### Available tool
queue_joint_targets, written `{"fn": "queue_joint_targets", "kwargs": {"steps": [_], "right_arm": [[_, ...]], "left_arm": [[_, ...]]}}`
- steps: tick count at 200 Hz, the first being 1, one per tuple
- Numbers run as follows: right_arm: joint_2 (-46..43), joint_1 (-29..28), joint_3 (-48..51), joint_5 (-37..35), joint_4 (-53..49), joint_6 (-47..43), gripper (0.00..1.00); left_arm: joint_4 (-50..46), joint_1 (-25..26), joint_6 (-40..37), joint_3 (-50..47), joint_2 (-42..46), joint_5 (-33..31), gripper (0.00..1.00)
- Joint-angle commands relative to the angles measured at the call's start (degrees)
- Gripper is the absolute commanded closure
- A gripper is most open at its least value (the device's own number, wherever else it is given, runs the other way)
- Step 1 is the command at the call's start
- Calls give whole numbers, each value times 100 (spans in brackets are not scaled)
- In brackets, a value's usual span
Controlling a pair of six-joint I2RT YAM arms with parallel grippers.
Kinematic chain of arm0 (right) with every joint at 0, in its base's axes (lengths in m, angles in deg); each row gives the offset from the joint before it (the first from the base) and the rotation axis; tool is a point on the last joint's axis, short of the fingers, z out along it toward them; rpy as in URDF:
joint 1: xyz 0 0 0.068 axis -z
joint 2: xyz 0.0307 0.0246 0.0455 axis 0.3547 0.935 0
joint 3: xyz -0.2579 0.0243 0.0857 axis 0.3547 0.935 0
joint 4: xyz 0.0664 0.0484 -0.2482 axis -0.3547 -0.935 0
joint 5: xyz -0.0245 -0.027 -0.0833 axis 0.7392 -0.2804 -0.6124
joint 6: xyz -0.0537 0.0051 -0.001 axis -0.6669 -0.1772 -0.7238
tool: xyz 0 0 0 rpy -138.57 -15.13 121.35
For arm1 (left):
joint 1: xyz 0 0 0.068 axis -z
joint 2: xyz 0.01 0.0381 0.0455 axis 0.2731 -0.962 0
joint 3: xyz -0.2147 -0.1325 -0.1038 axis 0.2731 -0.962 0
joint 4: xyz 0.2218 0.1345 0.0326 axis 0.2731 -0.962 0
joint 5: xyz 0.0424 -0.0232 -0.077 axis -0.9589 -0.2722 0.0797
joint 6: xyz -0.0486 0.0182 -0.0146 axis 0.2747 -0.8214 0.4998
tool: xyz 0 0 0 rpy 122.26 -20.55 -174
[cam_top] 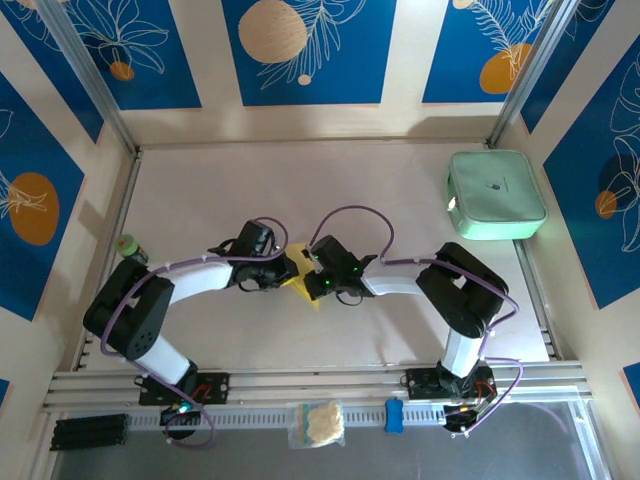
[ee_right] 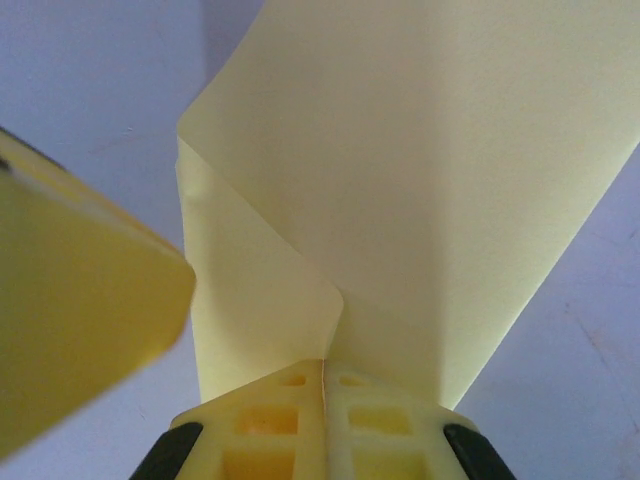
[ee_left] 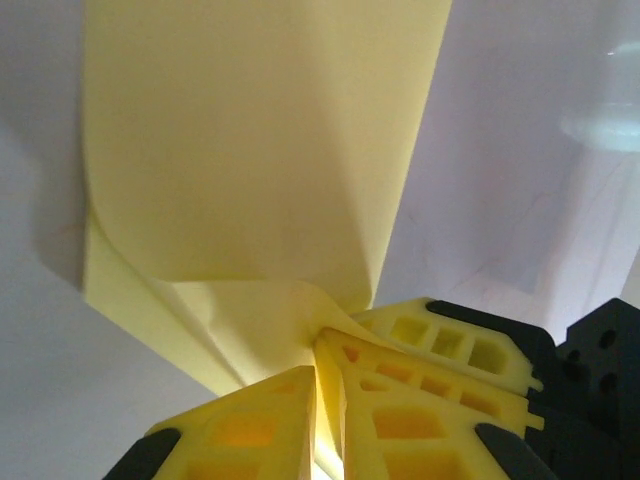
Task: Fold a paper plane with a square sheet of paper (pick it up from the middle)
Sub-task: Third fold the triangle at the center of the table.
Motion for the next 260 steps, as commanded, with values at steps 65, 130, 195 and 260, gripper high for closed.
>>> {"fn": "queue_joint_targets", "kwargs": {"steps": [65, 130, 195, 260], "right_arm": [[223, 11, 17, 36, -360, -8, 100], [229, 22, 6, 19, -371, -41, 99], [-9, 43, -60, 8, -418, 51, 92], [-1037, 405, -258, 175, -1174, 996, 56]], "left_arm": [[482, 112, 257, -265, -371, -31, 87], [588, 115, 222, -358, -571, -128, 89], [393, 116, 222, -389, -599, -321, 89], [249, 110, 402, -473, -613, -532, 91]]}}
